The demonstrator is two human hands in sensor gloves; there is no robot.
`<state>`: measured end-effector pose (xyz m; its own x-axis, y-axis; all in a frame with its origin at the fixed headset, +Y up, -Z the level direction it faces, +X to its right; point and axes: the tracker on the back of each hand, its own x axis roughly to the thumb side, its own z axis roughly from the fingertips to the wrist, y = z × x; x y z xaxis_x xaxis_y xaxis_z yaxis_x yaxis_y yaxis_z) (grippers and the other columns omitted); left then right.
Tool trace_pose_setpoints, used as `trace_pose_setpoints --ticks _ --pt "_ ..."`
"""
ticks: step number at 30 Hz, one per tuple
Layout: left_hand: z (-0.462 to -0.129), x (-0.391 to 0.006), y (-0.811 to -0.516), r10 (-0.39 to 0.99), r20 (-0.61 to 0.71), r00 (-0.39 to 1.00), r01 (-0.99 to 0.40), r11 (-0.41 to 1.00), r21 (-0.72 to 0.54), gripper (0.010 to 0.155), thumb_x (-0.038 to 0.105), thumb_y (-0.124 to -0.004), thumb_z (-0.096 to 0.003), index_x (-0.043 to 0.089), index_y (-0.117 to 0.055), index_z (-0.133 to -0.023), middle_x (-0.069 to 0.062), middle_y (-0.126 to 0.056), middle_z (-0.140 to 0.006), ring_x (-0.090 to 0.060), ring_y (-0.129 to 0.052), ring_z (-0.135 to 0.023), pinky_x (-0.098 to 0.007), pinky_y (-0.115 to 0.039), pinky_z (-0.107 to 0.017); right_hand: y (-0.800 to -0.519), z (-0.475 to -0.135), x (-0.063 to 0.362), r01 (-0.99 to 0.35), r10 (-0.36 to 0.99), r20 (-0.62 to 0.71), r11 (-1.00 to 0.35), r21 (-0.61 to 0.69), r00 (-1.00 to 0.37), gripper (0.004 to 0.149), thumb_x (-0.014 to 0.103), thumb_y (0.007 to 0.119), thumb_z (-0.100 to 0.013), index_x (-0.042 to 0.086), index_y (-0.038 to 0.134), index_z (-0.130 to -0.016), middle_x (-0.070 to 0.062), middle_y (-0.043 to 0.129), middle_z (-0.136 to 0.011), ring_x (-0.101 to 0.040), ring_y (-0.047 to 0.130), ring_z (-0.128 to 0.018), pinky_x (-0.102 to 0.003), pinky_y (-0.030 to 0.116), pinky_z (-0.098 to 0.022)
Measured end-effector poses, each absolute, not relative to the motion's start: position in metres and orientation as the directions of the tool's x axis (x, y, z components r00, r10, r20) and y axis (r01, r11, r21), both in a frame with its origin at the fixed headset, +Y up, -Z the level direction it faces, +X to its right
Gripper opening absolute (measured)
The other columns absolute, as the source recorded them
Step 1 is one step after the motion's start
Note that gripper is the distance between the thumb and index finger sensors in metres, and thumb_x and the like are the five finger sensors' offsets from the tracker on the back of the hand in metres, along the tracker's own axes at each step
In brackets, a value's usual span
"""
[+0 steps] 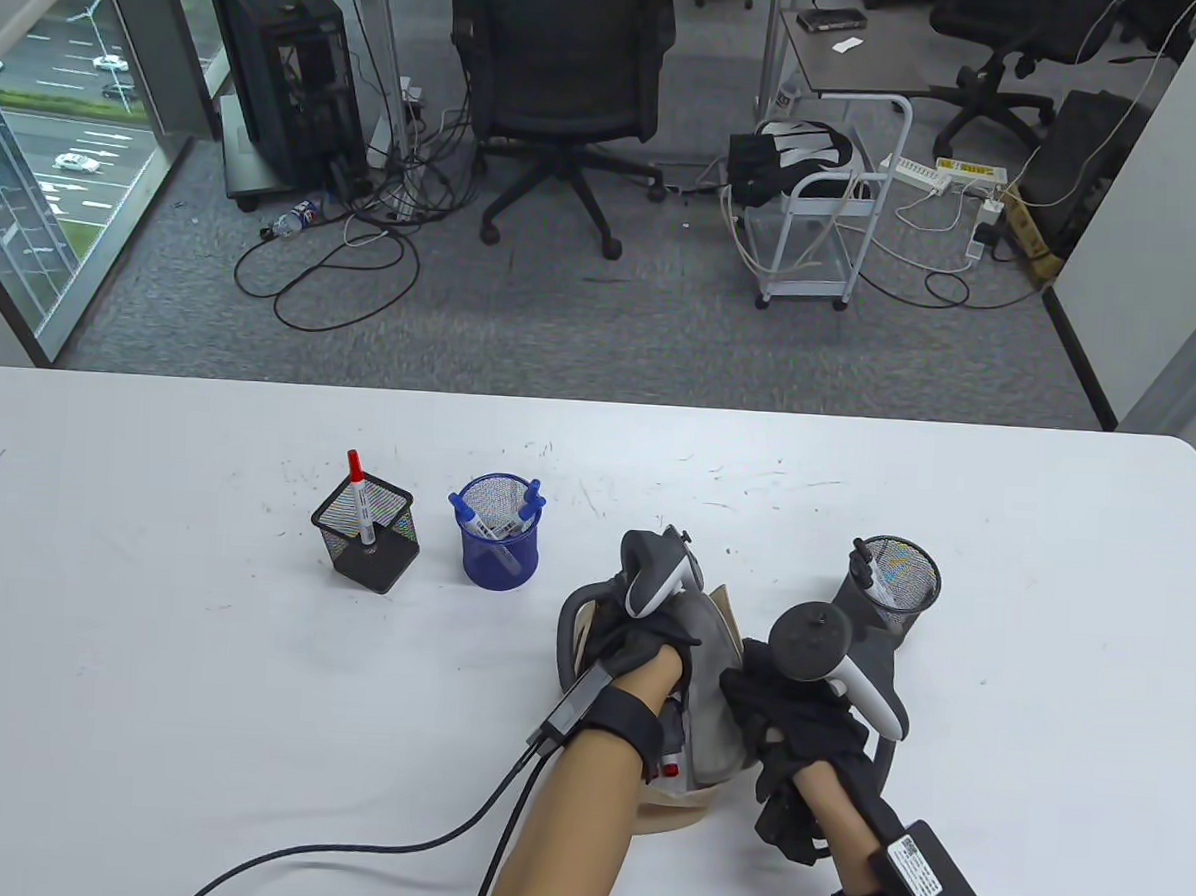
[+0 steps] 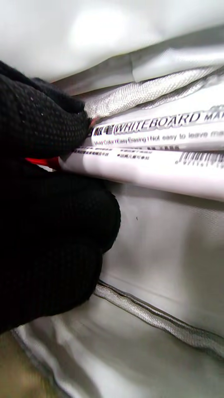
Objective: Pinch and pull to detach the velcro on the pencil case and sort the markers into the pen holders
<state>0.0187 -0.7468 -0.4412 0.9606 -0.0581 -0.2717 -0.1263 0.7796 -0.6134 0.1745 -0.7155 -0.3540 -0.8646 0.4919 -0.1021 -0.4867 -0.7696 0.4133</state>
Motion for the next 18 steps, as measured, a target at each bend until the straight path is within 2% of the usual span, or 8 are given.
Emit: trace_pose_setpoints --ticks 3,6,8,12,17,18 --pt "-0.436 0.013 -0.738 0.092 -0.253 0.963 -0.230 0.767 -0.599 0.069 0.043 -0.093 -0.0438 0.011 -0.077 -0.102 -0.006 -0.107 -0.075 -0.022 -0.113 -0.052 -0.034 -0.101 -0.036 -0.715 -0.354 0.175 -0.490 0.495 -0.103 -0.768 0.413 -0.863 0.058 0.032 0.077 -0.054 -0.002 0.065 -0.099 -0.016 0.098 -0.078 -0.022 0.106 -0.032 -0.033 0.087 -0.022" --pt "-0.430 0.005 -0.714 0.250 -0.237 0.939 -0.342 0.762 -0.550 0.068 0.041 -0.093 -0.0441 0.011 -0.076 -0.103 -0.007 -0.107 -0.076 -0.022 -0.114 -0.050 -0.034 -0.101 -0.035 -0.716 -0.354 0.175 -0.490 0.495 -0.104 -0.767 0.413 -0.863 0.058 0.032 0.077 -0.054 -0.002 0.065 -0.100 -0.016 0.098 -0.078 -0.022 0.106 -0.032 -0.032 0.087 -0.022" --pt "-0.429 -0.004 -0.692 0.353 -0.187 0.917 -0.399 0.778 -0.486 0.065 0.040 -0.093 -0.0446 0.015 -0.076 -0.103 -0.007 -0.106 -0.078 -0.021 -0.114 -0.050 -0.033 -0.101 -0.034 -0.716 -0.354 0.175 -0.492 0.497 -0.105 -0.766 0.414 -0.861 0.058 0.032 0.076 -0.054 -0.002 0.065 -0.100 -0.016 0.098 -0.078 -0.022 0.106 -0.032 -0.032 0.087 -0.022" --pt "-0.429 -0.037 -0.636 0.546 -0.132 0.827 -0.560 0.780 -0.279 0.052 0.038 -0.093 -0.0448 0.024 -0.086 -0.095 -0.007 -0.106 -0.082 -0.022 -0.114 -0.052 -0.034 -0.101 -0.036 -0.716 -0.354 0.175 -0.491 0.496 -0.104 -0.767 0.413 -0.862 0.058 0.032 0.076 -0.054 -0.002 0.065 -0.100 -0.016 0.098 -0.078 -0.022 0.106 -0.032 -0.033 0.087 -0.022" --pt "-0.432 -0.093 -0.582 0.606 -0.141 0.783 -0.619 0.781 -0.085 0.050 0.040 -0.091 -0.0461 0.025 -0.086 -0.094 -0.007 -0.105 -0.083 -0.023 -0.114 -0.059 -0.035 -0.101 -0.039 -0.716 -0.354 0.175 -0.488 0.494 -0.101 -0.769 0.413 -0.863 0.058 0.032 0.076 -0.054 -0.001 0.065 -0.100 -0.016 0.098 -0.078 -0.022 0.106 -0.032 -0.033 0.087 -0.022" --pt "-0.431 -0.109 -0.571 0.609 -0.131 0.783 -0.615 0.789 -0.009 0.050 0.040 -0.090 -0.0462 0.025 -0.086 -0.094 -0.007 -0.105 -0.084 -0.023 -0.114 -0.059 -0.035 -0.101 -0.039 -0.716 -0.354 0.175 -0.487 0.494 -0.100 -0.769 0.414 -0.864 0.058 0.033 0.076 -0.054 -0.001 0.065 -0.100 -0.016 0.097 -0.078 -0.022 0.106 -0.032 -0.033 0.087 -0.022"
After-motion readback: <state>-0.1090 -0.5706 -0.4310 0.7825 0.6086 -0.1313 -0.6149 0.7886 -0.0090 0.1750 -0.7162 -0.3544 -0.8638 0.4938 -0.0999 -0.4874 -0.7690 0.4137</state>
